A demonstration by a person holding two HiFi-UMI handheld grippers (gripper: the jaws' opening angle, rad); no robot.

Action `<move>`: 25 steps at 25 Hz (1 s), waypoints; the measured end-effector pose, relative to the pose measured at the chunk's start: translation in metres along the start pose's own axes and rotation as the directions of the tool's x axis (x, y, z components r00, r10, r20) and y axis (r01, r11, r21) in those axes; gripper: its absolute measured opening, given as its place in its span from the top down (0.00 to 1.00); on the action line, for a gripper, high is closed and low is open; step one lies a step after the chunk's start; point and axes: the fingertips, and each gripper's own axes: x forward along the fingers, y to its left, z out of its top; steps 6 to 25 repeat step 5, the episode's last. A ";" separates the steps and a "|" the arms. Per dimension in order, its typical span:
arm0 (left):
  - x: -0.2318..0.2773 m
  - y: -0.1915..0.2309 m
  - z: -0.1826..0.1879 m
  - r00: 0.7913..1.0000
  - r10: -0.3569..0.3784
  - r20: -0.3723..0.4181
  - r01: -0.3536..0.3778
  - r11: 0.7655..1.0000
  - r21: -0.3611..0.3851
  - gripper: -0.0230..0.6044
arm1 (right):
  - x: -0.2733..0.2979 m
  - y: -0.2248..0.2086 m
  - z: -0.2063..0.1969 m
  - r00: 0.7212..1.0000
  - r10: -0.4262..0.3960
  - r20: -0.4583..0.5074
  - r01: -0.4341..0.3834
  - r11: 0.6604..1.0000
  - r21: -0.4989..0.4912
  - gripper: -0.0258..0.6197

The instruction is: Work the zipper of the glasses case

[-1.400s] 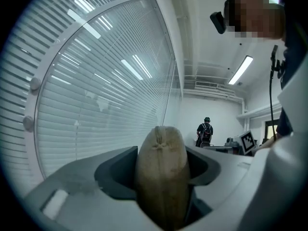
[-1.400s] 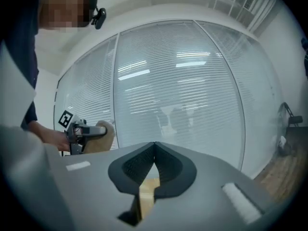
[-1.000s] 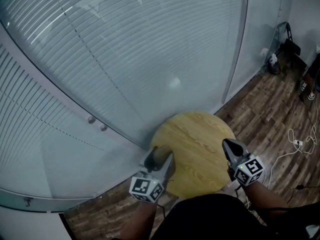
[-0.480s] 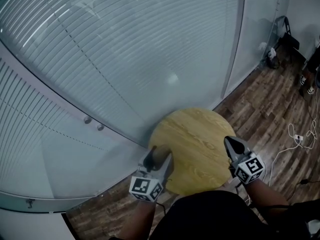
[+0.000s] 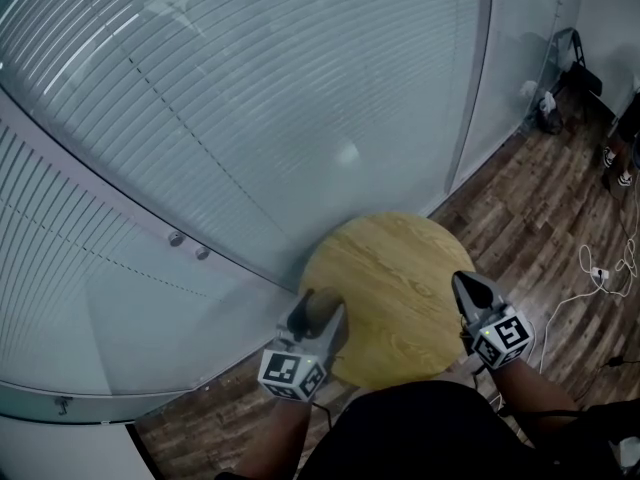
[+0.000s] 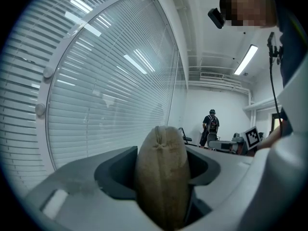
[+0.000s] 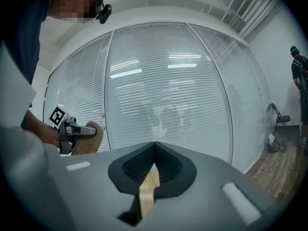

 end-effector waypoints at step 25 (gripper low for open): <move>0.002 -0.004 0.000 1.000 -0.009 0.000 0.009 1.000 0.001 0.50 | -0.002 -0.003 -0.003 1.000 -0.001 0.003 0.001 1.000 0.005 0.95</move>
